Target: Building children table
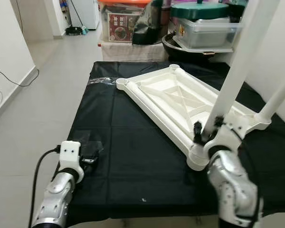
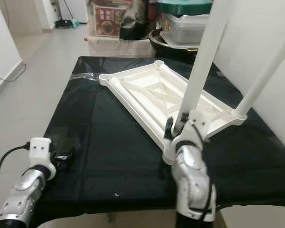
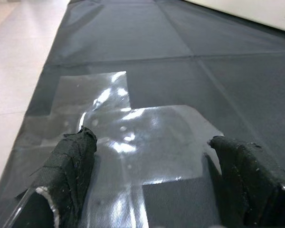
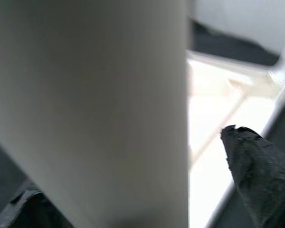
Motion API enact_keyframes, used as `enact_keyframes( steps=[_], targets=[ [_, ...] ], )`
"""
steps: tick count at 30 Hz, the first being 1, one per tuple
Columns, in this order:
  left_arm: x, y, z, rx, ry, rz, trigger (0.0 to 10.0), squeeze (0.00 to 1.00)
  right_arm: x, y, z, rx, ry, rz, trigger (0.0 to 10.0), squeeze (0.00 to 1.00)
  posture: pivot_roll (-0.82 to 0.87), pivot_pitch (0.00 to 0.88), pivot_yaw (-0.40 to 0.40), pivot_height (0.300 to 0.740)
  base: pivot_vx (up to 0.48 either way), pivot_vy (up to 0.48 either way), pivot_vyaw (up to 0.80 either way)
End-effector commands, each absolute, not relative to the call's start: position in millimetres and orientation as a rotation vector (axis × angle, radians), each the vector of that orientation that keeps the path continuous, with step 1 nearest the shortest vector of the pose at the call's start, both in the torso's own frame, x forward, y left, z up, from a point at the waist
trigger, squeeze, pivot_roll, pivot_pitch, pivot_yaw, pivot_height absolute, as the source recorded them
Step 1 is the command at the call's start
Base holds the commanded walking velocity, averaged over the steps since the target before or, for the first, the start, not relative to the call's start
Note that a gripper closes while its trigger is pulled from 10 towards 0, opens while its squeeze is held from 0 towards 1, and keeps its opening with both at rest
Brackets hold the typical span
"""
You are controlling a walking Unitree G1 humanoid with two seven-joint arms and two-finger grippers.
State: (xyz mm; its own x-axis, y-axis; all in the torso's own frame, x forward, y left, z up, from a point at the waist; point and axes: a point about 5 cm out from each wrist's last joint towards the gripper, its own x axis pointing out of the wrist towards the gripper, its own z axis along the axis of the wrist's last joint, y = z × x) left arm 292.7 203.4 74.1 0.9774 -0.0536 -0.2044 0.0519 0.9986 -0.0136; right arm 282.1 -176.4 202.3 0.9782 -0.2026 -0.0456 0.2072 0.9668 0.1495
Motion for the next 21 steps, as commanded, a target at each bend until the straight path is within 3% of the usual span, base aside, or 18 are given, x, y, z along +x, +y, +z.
enact_keyframes(
  steps=[1,5,8,14,15,16,20,21],
  targets=[
    [292,202,71,-0.001,0.217,-0.064,10.0,0.0,280,-174,218,0.172,-0.032,-0.099,10.0,1.0,0.07,0.0,-0.043,0.74,0.0,0.0,0.0],
    [293,201,71,-0.002,0.218,-0.069,10.0,0.0,265,-159,234,0.048,-0.086,0.335,10.0,1.0,0.07,0.0,-0.041,0.74,0.0,0.0,0.0],
    [293,201,71,-0.001,0.218,-0.07,10.0,0.0,260,-156,235,0.017,-0.085,0.423,10.0,1.0,0.07,0.0,-0.041,0.74,0.0,0.0,0.0],
    [295,199,71,0.0,0.215,-0.075,10.0,0.0,278,-187,222,-0.194,-0.005,0.552,10.0,1.0,0.07,0.0,-0.05,0.74,0.0,0.0,0.0],
    [295,199,71,0.001,0.214,-0.074,10.0,0.0,282,-192,221,-0.217,0.004,0.588,10.0,0.62,0.08,0.0,-0.056,0.74,0.0,0.0,0.0],
    [295,199,71,0.001,0.214,-0.073,10.0,0.0,286,-198,222,-0.215,0.011,0.633,10.0,0.0,0.08,0.0,-0.056,0.74,0.0,0.0,0.0],
    [295,200,71,0.001,0.215,-0.071,10.0,0.0,293,-208,226,-0.198,0.01,0.699,10.0,0.0,0.09,0.0,-0.065,0.74,0.0,0.0,0.0],
    [294,200,70,0.001,0.215,-0.07,10.0,0.0,300,-214,235,-0.16,-0.025,0.756,6.6,0.0,0.1,0.0,-0.075,0.74,0.0,0.0,0.0]
  ],
)
